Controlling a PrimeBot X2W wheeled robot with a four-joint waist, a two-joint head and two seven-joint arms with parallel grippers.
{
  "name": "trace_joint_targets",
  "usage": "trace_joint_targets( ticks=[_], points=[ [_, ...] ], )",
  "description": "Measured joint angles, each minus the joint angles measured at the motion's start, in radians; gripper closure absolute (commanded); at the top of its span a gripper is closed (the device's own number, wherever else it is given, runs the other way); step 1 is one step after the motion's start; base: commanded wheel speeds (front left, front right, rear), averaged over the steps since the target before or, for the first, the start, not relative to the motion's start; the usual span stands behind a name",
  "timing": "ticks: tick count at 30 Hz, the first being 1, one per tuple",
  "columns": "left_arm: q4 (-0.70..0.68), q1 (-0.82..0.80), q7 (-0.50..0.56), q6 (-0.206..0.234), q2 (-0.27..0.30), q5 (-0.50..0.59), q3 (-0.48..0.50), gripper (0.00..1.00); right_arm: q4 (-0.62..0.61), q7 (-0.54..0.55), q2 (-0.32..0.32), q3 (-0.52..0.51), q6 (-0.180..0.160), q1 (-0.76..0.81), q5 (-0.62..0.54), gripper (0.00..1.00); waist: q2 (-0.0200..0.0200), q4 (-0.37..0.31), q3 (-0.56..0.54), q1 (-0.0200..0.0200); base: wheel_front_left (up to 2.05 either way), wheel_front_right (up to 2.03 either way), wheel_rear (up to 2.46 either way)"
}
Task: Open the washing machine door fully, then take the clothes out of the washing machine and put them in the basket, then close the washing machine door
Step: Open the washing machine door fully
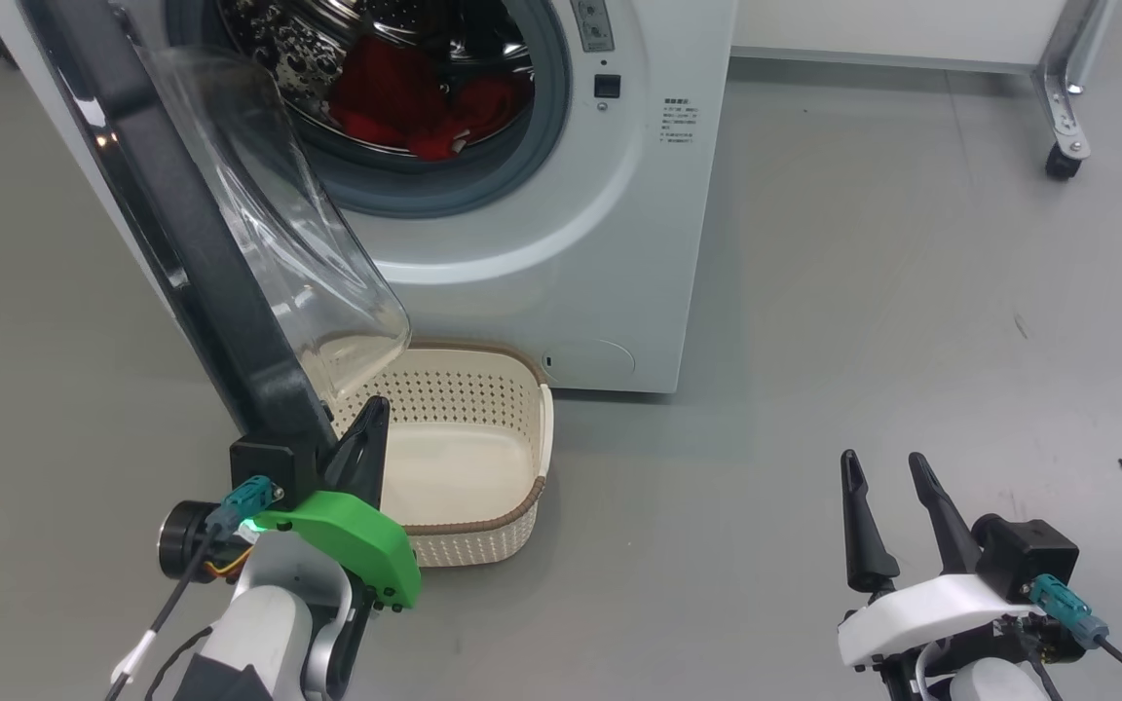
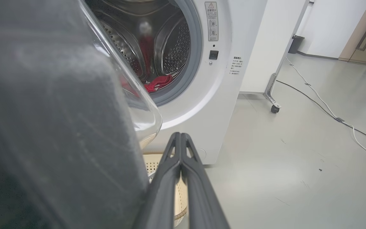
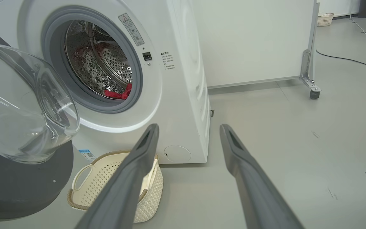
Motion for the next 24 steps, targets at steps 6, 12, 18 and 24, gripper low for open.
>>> trace_joint_targets(
  ticks=[6,12,18,24],
  points=[
    [0.009,0.016,-0.011,0.001,0.002,-0.007,0.007,1.00,0.008,0.000,0.003,0.004,0.006,0.004,0.000,0.00,0.0000,0.056,-0.012,0.0000,0.00,0.00,0.00],
    [0.010,0.036,-0.022,0.010,0.004,-0.018,0.035,1.00,0.012,0.000,0.005,0.017,0.006,0.006,0.000,0.00,0.0000,0.092,-0.022,0.0000,0.00,0.00,0.00],
    [0.005,0.050,-0.033,0.019,0.020,-0.033,0.075,1.00,0.014,0.000,0.005,0.021,0.010,0.012,-0.001,0.00,0.0000,0.115,-0.022,0.0000,0.00,0.00,0.00],
    [0.001,0.057,-0.043,0.029,0.036,-0.045,0.119,1.00,0.014,0.000,0.005,0.021,0.010,0.013,-0.002,0.00,0.0000,0.126,-0.009,0.0000,0.00,0.00,0.00]
  ],
)
